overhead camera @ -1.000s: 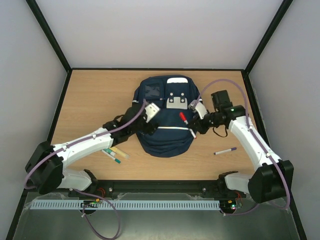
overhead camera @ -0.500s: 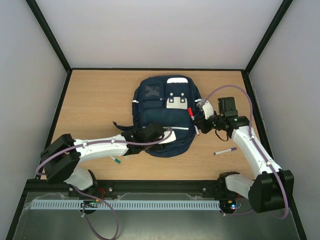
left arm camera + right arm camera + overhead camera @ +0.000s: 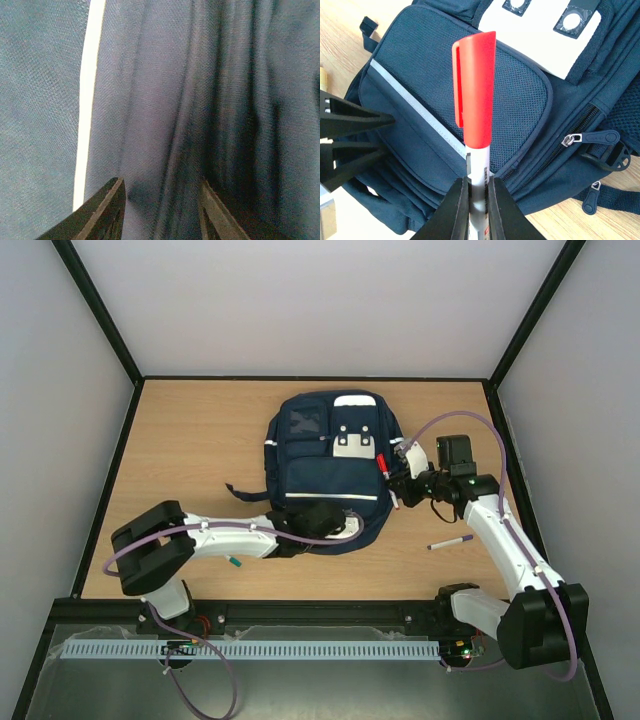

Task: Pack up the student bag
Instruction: Place the stationery in the student bag.

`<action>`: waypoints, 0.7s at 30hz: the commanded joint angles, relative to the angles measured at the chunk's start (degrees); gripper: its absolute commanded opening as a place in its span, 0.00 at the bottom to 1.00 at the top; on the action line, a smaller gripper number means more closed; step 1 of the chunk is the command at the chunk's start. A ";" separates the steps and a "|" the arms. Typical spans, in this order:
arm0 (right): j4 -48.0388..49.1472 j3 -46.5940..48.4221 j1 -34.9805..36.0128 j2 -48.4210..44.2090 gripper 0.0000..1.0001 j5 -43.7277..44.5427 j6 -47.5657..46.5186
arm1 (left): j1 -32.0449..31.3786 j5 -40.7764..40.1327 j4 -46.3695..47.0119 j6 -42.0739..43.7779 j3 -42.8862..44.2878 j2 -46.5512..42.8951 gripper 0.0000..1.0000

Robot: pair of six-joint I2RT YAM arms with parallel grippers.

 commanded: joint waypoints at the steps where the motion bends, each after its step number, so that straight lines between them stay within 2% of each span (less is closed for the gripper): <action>1: 0.22 -0.83 -0.20 -1.09 0.06 -1.06 0.23 | 0.27 -8.06 2.18 0.36 3.14 1.63 0.37; 5: 0.22 -1.00 -0.20 -1.58 0.06 -1.08 0.21 | 0.43 -10.99 4.70 0.79 3.78 0.49 0.23; 11: -0.42 -1.01 -0.21 -2.99 0.06 -1.22 -0.83 | 1.84 -8.34 3.87 -1.14 8.09 -3.04 0.03; 14: -3.66 0.65 -0.25 -4.95 0.06 -0.77 -3.89 | 4.20 -4.60 2.95 -3.50 10.80 -5.31 0.02; 21: -18.13 2.71 0.31 -12.41 0.05 -0.49 -18.88 | 10.45 7.69 2.78 -10.57 14.47 -10.42 0.02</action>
